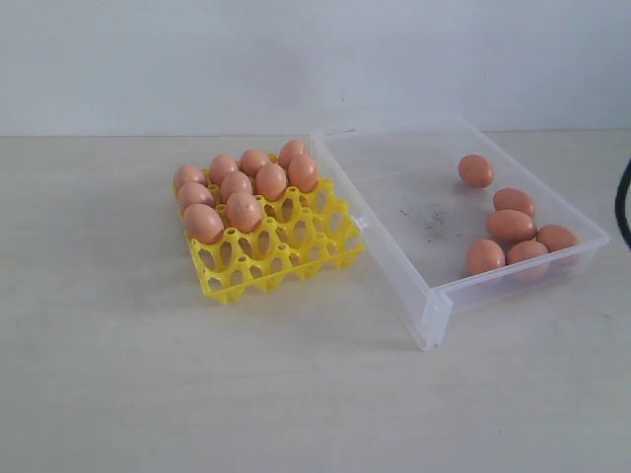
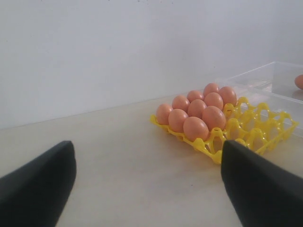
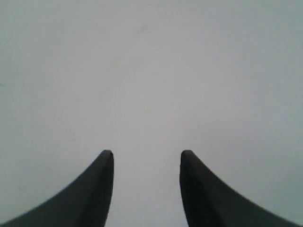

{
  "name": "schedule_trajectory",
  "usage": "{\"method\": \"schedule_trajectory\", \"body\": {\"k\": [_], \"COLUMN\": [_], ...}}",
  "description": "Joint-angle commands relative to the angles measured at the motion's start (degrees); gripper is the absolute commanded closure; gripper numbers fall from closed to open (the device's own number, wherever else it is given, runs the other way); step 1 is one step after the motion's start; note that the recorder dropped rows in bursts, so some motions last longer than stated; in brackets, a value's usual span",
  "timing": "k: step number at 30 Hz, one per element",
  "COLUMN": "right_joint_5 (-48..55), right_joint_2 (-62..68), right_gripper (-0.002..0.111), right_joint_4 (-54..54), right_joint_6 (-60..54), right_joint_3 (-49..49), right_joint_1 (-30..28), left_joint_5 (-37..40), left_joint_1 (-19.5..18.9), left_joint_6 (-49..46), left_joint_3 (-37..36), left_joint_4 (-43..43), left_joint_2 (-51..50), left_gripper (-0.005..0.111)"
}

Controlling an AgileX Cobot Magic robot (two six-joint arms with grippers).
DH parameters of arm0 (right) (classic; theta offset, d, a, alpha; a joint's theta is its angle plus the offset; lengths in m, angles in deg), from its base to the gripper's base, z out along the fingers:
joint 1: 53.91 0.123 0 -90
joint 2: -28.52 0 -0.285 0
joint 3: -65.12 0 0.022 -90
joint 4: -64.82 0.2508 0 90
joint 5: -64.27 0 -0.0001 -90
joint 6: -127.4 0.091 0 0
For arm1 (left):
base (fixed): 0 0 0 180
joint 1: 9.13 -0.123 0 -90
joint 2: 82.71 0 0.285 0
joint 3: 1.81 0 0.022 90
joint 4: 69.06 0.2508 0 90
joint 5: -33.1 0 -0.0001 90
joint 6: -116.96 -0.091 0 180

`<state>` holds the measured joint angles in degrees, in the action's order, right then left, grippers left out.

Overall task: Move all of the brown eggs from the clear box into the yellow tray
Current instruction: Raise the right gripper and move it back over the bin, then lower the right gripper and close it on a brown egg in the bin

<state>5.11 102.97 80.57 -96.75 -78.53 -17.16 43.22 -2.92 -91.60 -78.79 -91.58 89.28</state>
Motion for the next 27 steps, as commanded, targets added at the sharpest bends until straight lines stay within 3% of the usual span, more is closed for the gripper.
{"method": "schedule_trajectory", "body": {"k": [1, 4, 7, 10, 17, 20, 25, 27], "right_joint_5": [23.56, 53.41, 71.64, 83.49, 101.15, 110.08, 117.09, 118.7], "right_joint_2": [1.42, 7.48, 17.25, 27.2, 48.26, 55.54, 64.73, 67.33], "right_gripper": [0.066, 0.066, 0.066, 0.066, 0.066, 0.065, 0.045, 0.046], "right_joint_4": [25.98, 29.17, 29.07, 22.87, -7.74, -11.89, -13.94, -13.94], "right_joint_6": [-12.09, -11.83, -6.27, 1.3, 26.7, 29.26, 30.7, 30.58], "right_joint_3": [-8.47, -17.98, -27.81, -36.19, -56.98, -65.63, -77.11, -80.82], "right_joint_1": [-5.84, -15.75, -22.89, -27.0, -28.23, -28.23, -28.23, -28.23], "left_joint_5": [-0.03, -0.03, -0.03, -0.03, -0.03, -0.03, -0.03, -0.03], "left_joint_1": [0.37, 0.37, 0.37, 0.37, 0.37, 0.37, 0.37, 0.37], "left_joint_6": [0.45, 0.45, 0.45, 0.45, 0.45, 0.45, 0.45, 0.45], "left_joint_3": [-0.23, -0.23, -0.23, -0.23, -0.23, -0.23, -0.23, -0.23], "left_joint_4": [-0.38, -0.38, -0.38, -0.38, -0.38, -0.38, -0.38, -0.38], "left_joint_2": [0.22, 0.22, 0.22, 0.22, 0.22, 0.22, 0.22, 0.22], "left_gripper": [0.029, 0.029, 0.029, 0.029, 0.029, 0.029, 0.029, 0.029]}}
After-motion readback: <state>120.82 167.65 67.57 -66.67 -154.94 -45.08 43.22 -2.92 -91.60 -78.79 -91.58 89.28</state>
